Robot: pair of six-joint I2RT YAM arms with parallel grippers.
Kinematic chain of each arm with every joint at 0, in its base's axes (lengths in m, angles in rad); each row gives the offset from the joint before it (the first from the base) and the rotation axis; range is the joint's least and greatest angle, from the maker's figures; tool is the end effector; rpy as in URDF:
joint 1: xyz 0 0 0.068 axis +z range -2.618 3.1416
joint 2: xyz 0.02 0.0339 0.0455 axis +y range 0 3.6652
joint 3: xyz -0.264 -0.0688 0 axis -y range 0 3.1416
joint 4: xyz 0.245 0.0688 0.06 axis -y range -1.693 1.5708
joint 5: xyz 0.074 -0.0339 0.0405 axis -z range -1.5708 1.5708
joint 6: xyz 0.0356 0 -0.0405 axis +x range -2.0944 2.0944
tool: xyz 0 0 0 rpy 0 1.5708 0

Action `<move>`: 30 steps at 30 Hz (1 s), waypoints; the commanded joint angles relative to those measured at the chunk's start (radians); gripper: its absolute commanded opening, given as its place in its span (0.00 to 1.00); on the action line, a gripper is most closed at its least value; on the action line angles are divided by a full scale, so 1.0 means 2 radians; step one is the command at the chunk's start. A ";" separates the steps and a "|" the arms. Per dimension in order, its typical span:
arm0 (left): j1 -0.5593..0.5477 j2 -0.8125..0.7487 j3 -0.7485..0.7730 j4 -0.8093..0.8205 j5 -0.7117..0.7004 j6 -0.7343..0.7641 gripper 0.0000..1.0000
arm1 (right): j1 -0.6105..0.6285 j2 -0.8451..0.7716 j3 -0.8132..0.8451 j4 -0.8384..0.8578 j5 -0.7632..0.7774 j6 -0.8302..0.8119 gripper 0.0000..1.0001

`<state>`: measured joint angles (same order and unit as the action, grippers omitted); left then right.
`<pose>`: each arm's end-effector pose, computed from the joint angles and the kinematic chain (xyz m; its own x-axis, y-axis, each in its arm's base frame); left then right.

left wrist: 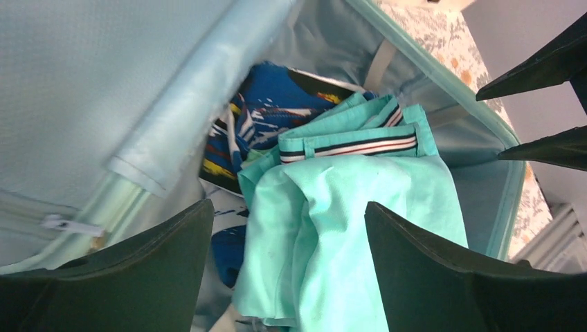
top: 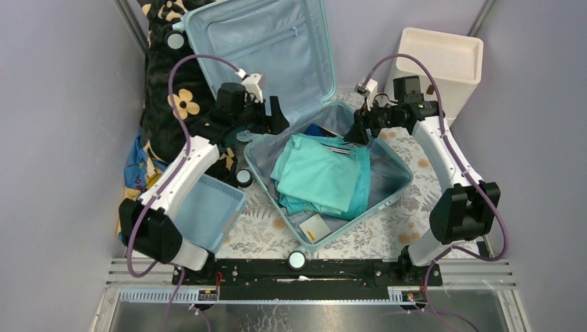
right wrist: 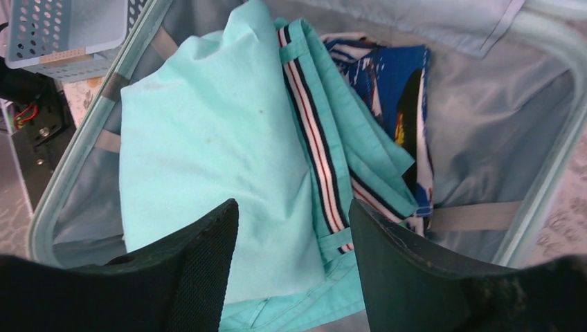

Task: Open, take out, and arrange the luggage
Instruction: Adjust the clothes in the luggage.

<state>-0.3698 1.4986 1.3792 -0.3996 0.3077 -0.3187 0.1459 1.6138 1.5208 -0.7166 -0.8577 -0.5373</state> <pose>0.3179 -0.1348 0.3537 -0.6240 -0.0784 -0.7775 0.4151 0.8098 -0.4147 0.3404 0.0772 0.3438 -0.3025 -0.3829 -0.8729 -0.8918 0.4370 0.1174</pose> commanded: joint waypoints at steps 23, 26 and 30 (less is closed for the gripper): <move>0.070 -0.092 -0.105 0.192 0.007 -0.159 0.97 | 0.010 0.194 0.152 0.037 0.064 -0.003 0.71; 0.069 -0.069 -0.092 0.190 0.010 -0.167 0.97 | 0.016 0.218 0.153 0.059 0.081 -0.020 0.73; 0.068 -0.040 -0.074 0.189 0.001 -0.196 0.95 | 0.026 0.263 0.172 0.060 0.101 -0.029 0.73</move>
<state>-0.2337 1.3815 1.1831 -0.0902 0.3077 -0.6239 0.1669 2.0747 1.7988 -0.5934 -0.7139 -0.5358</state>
